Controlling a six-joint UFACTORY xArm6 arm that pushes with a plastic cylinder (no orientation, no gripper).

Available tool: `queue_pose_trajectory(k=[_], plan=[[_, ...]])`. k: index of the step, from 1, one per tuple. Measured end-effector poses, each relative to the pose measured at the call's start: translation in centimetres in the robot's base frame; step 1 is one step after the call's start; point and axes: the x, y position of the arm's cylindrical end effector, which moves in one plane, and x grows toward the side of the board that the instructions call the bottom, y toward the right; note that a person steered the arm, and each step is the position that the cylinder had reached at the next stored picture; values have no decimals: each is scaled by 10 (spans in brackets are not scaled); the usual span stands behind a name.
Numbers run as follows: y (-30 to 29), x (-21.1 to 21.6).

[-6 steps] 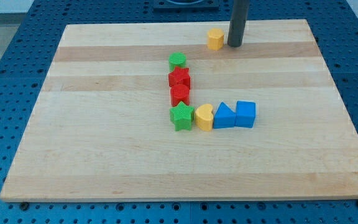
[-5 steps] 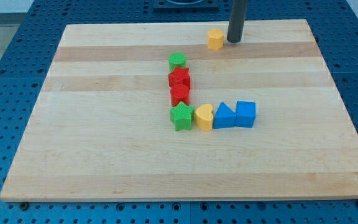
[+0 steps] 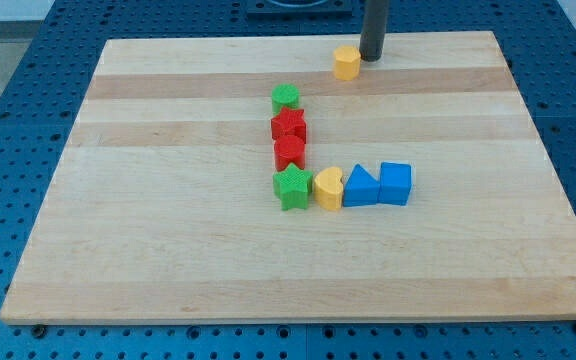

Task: Slightly push the yellow hexagon towards the green circle

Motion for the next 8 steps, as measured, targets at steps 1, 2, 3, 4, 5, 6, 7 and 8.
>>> queue_pose_trajectory(k=[1, 2, 3, 4, 5, 6, 7, 8], plan=[[-10, 0], [-19, 0], [-22, 0], [-22, 0], [-29, 0], [-37, 0], [-47, 0], [-47, 0]])
